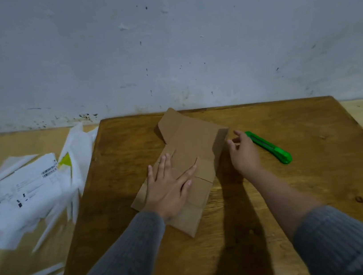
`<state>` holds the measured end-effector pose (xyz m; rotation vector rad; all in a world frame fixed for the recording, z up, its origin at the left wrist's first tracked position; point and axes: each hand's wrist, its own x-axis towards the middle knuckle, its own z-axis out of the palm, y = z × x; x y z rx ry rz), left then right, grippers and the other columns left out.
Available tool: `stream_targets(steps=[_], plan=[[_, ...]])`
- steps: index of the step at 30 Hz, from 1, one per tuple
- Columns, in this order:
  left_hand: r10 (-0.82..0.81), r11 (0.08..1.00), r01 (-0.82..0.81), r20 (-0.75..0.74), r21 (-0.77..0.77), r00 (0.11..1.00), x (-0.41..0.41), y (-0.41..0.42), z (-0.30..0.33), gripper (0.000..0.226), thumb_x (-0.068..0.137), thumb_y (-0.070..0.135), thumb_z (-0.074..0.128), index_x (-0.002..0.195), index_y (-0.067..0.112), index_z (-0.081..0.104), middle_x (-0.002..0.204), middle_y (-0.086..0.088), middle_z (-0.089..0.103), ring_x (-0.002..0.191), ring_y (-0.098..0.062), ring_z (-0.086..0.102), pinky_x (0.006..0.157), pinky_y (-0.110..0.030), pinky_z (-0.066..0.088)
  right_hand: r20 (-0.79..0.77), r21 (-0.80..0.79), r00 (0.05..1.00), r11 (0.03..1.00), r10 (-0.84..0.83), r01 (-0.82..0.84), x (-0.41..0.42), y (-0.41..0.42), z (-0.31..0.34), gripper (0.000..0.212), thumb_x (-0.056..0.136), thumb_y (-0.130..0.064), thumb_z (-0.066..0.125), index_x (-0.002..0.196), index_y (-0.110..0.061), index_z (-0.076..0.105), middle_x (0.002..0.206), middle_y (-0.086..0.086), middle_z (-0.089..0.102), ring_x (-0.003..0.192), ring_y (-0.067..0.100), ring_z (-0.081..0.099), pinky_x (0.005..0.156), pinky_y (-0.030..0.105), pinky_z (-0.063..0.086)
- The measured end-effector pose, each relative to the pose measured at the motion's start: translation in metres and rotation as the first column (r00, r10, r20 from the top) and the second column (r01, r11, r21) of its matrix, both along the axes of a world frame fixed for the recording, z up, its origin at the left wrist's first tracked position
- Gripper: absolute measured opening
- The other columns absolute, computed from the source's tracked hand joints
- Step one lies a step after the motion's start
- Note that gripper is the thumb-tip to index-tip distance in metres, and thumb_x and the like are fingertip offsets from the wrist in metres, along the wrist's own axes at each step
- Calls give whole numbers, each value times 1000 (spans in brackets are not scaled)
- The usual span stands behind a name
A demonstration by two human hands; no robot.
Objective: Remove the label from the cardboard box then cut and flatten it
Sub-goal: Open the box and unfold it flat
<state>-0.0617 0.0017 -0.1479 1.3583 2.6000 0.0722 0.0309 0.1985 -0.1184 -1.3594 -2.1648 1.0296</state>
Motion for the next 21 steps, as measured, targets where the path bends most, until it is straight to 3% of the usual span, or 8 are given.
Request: stream_targets(steps=[5,8,12,17,19,21], plan=[[-73,997,74,-28,8,997,10,-2,-1,53,89,62,-7,142,62,-2,160,-16,-16,147,-25,-20,114,-53,-12,28,-179,1000,984,-14,19,-2,15,3,64,92,-55,43,145,-21,33,145,11,44,131,32,42,105,45,38],[-96,995,96,-28,-5,995,11,-2,-1,60,84,70,-8,143,63,-1,160,-17,-15,147,-27,-18,114,-55,-10,10,-278,996,956,-90,89,0,27,7,59,94,-43,49,145,-18,34,144,11,46,126,30,47,102,42,42],[-141,990,140,-51,-26,989,5,-1,-1,71,77,76,-16,144,62,-1,161,-19,-12,148,-30,-16,112,-56,-12,-94,-448,982,888,-163,105,8,33,12,48,94,-34,50,139,-23,42,127,8,56,106,27,56,82,37,46],[-161,975,157,-18,-155,987,7,24,4,83,61,78,-32,140,62,-14,158,-18,-23,145,-30,-24,114,-58,-11,-288,-557,946,829,-148,-40,35,44,16,39,91,-24,58,128,-25,43,127,6,53,110,25,55,95,42,49],[-172,965,166,-10,-202,985,9,31,10,79,65,77,-27,141,60,-15,158,-18,-24,145,-30,-25,116,-58,-9,-381,-592,916,794,-127,-136,43,47,20,37,90,-17,60,121,-26,42,130,5,50,114,28,55,93,42,51],[-181,953,176,0,-245,983,12,34,16,68,77,72,-9,143,58,-12,157,-16,-25,145,-28,-26,117,-55,-9,-416,-581,905,791,-85,-193,49,48,24,35,91,-17,60,119,-26,42,132,4,48,116,28,52,89,39,51]])
